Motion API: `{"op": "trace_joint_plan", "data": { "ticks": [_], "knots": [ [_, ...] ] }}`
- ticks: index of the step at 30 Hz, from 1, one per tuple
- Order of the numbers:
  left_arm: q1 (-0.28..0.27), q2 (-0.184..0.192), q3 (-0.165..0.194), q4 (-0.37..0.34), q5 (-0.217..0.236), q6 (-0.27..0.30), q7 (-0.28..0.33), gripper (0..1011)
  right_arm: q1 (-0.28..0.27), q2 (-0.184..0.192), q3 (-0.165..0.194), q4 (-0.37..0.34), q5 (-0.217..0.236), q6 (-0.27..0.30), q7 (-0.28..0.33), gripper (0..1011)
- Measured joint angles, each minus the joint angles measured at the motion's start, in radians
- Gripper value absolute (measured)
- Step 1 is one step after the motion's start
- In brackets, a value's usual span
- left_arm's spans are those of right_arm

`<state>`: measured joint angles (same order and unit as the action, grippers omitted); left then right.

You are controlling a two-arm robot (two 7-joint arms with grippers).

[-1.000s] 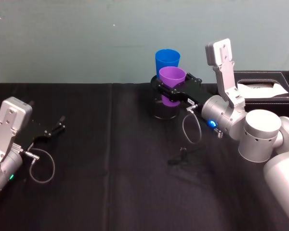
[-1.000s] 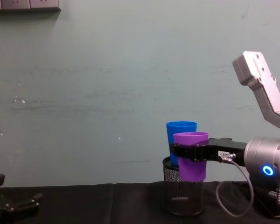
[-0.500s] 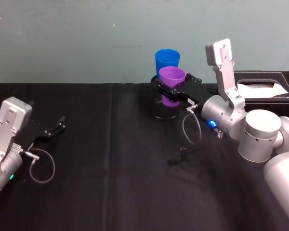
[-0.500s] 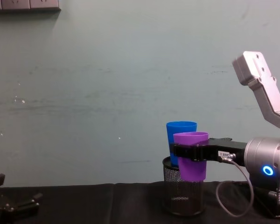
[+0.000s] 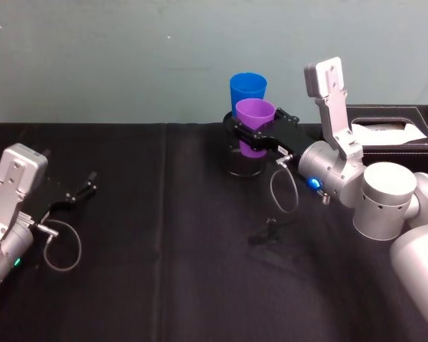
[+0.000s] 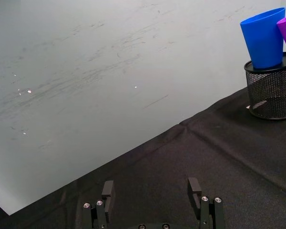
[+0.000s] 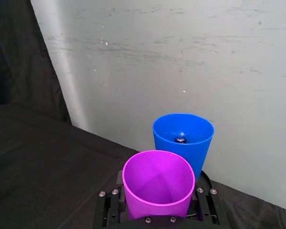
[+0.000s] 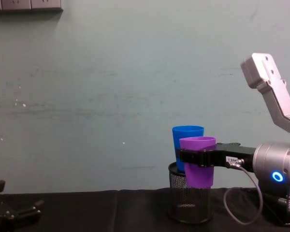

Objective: Pick up one cup with a gripper and tap it against the other cup.

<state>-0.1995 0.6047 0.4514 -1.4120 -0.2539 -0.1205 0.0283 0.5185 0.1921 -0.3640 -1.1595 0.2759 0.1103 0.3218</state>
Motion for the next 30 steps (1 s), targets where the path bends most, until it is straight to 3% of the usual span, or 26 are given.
{"op": "trace_joint_plan", "data": {
  "ticks": [30],
  "knots": [
    [0.0, 0.0, 0.0, 0.0, 0.0, 0.0, 0.0, 1000, 0.0, 0.0, 0.0, 0.0, 0.0, 0.0, 0.0, 726]
  ]
}}
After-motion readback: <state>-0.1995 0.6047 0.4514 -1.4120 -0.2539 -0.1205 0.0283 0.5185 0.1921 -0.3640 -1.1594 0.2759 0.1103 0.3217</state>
